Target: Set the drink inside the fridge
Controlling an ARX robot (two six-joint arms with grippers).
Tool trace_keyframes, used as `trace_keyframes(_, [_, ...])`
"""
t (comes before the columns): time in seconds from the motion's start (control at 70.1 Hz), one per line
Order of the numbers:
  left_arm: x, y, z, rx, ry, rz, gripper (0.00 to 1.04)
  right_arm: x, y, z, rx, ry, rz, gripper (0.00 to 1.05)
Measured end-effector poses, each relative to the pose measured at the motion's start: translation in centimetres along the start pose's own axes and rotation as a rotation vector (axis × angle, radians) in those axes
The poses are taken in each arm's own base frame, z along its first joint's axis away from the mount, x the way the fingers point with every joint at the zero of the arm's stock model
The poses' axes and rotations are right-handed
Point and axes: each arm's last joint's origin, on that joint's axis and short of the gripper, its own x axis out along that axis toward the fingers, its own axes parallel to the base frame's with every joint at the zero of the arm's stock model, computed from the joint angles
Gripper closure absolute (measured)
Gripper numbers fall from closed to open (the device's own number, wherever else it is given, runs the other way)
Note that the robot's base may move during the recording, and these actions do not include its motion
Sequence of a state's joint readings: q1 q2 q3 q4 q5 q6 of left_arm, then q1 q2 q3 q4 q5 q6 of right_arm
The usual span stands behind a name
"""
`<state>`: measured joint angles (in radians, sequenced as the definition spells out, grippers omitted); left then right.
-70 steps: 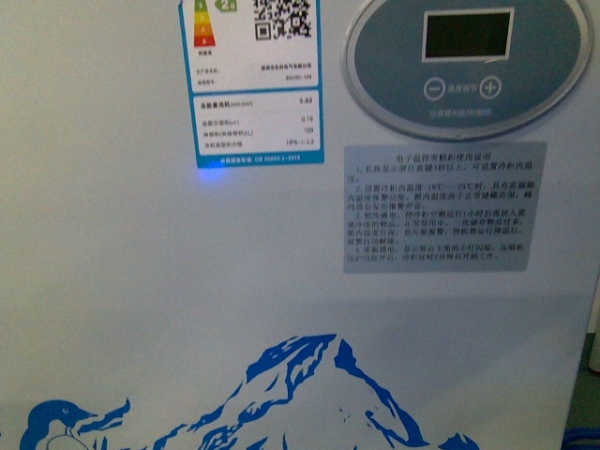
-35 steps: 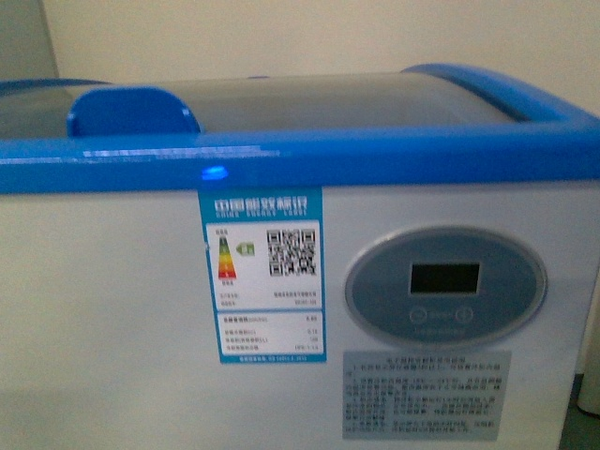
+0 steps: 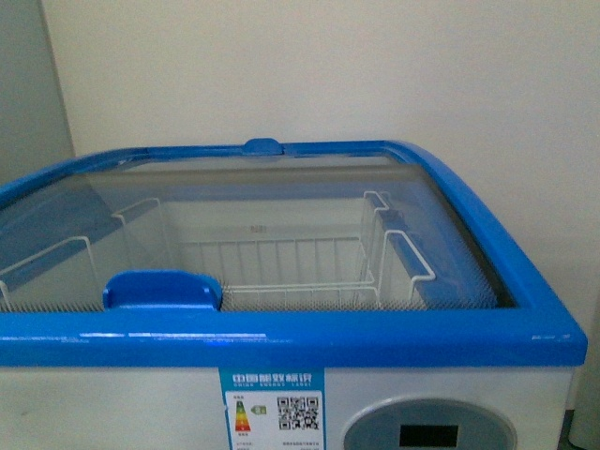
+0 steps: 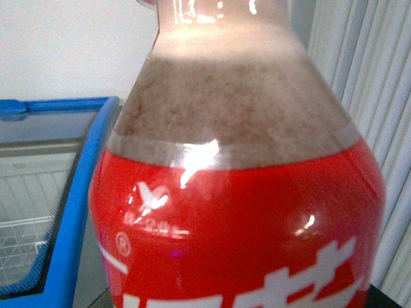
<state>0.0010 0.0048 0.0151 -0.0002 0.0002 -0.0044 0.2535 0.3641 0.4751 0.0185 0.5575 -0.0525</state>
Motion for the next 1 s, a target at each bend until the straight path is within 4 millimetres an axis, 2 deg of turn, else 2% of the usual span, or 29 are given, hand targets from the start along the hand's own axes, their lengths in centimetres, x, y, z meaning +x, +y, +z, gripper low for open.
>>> trace_keyframes(0.228, [0.0,0.0,0.0,0.0,0.002,0.0,0.08,0.0,0.0,0.0,0.0,0.0,0.0,0.67])
trace_keyframes(0.257, [0.1,0.0,-0.1,-0.018,0.034,-0.031,0.08,0.0,0.0,0.0,0.0,0.0,0.0,0.67])
trace_keyframes(0.271, [0.1,0.0,0.0,-0.051,0.085,-0.119,0.08,0.0,0.0,0.0,0.0,0.0,0.0,0.67])
trace_keyframes(0.371, [1.1,-0.1,0.4,-0.206,0.25,-0.337,0.08,0.0,0.0,0.0,-0.001,0.0,0.001,0.67])
trace_keyframes(0.457, [3.5,-0.6,2.5,-0.236,0.248,-0.528,0.08,0.0,0.0,0.0,0.003,0.0,0.003,0.67])
trace_keyframes(0.628, [8.8,-1.3,7.9,-0.122,0.072,-0.626,0.08,0.0,0.0,0.0,0.003,0.0,0.005,0.67])
trace_keyframes(0.757, [11.7,-2.8,10.7,0.014,-0.036,-0.75,0.08,0.0,0.0,0.0,0.003,0.0,0.003,0.67])
trace_keyframes(0.842, [13.5,-4.2,11.1,0.153,-0.069,-0.858,0.08,0.0,0.0,0.0,0.003,0.0,0.003,0.67])
trace_keyframes(0.999, [15.8,-6.1,10.2,0.331,-0.057,-0.967,0.08,0.0,0.0,0.0,0.003,0.0,0.003,0.67])
